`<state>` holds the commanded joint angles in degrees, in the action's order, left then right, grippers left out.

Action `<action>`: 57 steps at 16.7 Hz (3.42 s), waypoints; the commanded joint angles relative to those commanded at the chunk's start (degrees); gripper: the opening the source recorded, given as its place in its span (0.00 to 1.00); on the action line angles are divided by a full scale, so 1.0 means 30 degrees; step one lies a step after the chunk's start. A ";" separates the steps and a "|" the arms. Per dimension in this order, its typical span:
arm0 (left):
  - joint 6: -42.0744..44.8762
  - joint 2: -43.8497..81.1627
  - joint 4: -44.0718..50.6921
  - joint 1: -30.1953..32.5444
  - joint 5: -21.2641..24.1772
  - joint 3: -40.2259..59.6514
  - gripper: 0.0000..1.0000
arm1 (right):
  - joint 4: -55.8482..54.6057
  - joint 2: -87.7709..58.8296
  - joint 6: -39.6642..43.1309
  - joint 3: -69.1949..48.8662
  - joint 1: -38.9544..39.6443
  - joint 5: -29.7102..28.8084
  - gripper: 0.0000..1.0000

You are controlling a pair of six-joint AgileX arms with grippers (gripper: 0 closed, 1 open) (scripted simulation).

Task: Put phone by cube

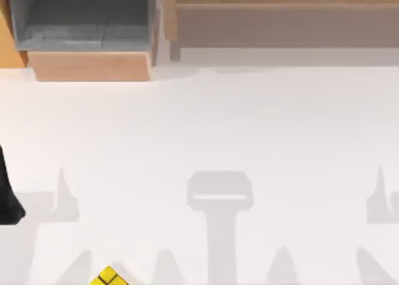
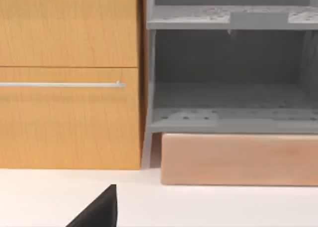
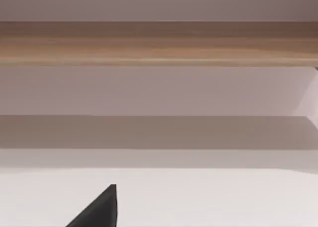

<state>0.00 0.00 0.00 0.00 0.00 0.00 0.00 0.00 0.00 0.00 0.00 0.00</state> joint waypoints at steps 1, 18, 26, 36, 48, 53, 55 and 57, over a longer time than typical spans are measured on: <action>0.0000 0.0000 0.0000 0.0000 0.0000 0.0000 1.00 | 0.0000 0.0000 0.0000 0.0000 0.0000 0.0000 1.00; 0.0000 0.0000 0.0000 0.0000 0.0000 0.0000 1.00 | 1.0999 -2.1546 0.0797 -1.1915 -0.9425 0.0182 1.00; 0.0000 0.0000 0.0000 0.0000 0.0000 0.0000 1.00 | 1.5431 -3.0621 0.1066 -1.6766 -1.3301 0.0234 1.00; 0.0000 0.0000 0.0000 0.0000 0.0000 0.0000 1.00 | 1.4266 -3.1696 0.1017 -1.6316 -1.3425 0.0233 1.00; 0.0000 0.0000 0.0000 0.0000 0.0000 0.0000 1.00 | 1.2234 -3.2844 0.0990 -1.5426 -1.3419 0.0230 0.70; 0.0000 0.0000 0.0000 0.0000 0.0000 0.0000 1.00 | 1.2234 -3.2844 0.0990 -1.5426 -1.3419 0.0230 0.32; 0.0000 0.0000 0.0000 0.0000 0.0000 0.0000 1.00 | 1.2234 -3.2844 0.0990 -1.5426 -1.3419 0.0230 0.17; 0.0000 0.0000 0.0000 0.0000 0.0000 0.0000 1.00 | 1.2234 -3.2844 0.0990 -1.5426 -1.3419 0.0230 0.02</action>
<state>0.00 0.00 0.00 0.00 0.00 0.00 36.70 -98.53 2.97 -46.28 -40.26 0.69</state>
